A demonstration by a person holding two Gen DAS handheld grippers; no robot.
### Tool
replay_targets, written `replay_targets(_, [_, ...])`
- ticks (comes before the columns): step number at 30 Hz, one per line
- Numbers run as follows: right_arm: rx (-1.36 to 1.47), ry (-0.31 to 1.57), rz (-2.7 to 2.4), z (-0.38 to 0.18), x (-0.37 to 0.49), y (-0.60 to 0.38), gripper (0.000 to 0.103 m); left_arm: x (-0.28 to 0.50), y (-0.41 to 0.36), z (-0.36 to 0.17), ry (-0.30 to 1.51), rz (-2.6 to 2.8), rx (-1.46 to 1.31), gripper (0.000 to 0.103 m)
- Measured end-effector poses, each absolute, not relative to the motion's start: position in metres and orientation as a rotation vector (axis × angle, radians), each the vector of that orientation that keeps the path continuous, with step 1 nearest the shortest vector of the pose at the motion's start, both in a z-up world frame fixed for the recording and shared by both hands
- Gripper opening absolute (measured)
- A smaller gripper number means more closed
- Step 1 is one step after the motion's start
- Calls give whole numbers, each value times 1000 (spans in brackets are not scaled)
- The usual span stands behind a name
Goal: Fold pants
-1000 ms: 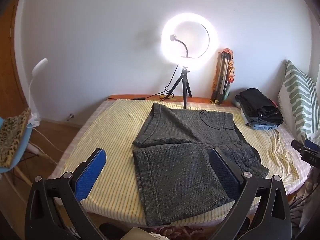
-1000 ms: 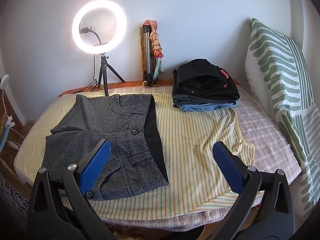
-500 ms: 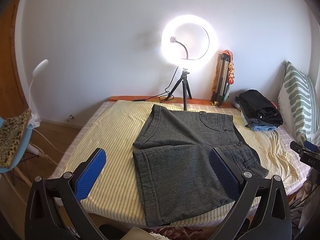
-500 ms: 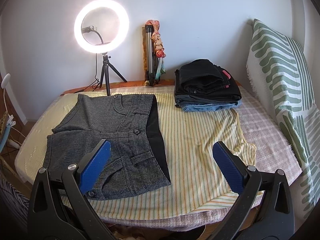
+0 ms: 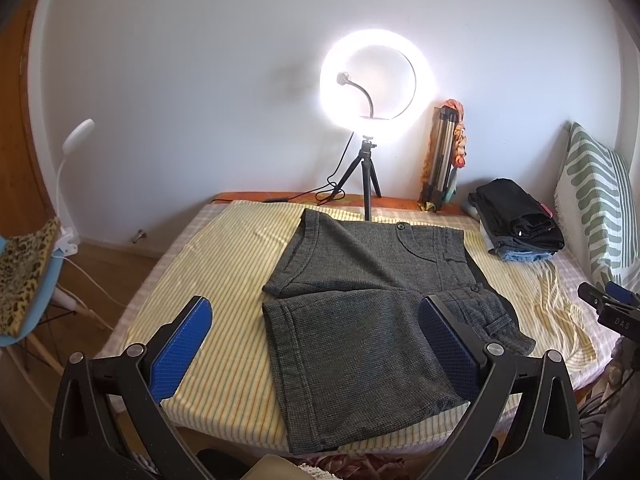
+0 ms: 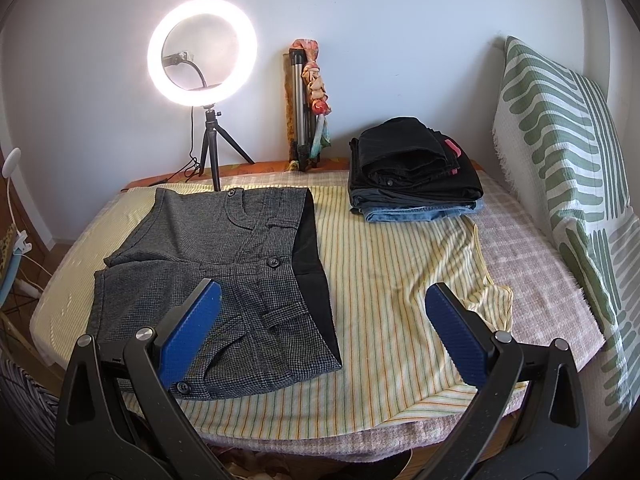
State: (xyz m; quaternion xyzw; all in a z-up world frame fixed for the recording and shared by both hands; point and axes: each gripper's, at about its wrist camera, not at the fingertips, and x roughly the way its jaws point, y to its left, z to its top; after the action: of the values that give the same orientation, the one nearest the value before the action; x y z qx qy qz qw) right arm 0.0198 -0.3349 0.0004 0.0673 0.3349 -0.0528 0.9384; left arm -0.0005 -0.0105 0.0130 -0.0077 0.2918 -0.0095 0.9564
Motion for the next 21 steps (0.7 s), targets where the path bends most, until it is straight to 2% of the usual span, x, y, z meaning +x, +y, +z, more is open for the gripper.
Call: replay_targets(21, [137, 688, -102, -3, 20, -332, 103, 4, -15, 11, 602, -27, -14, 103])
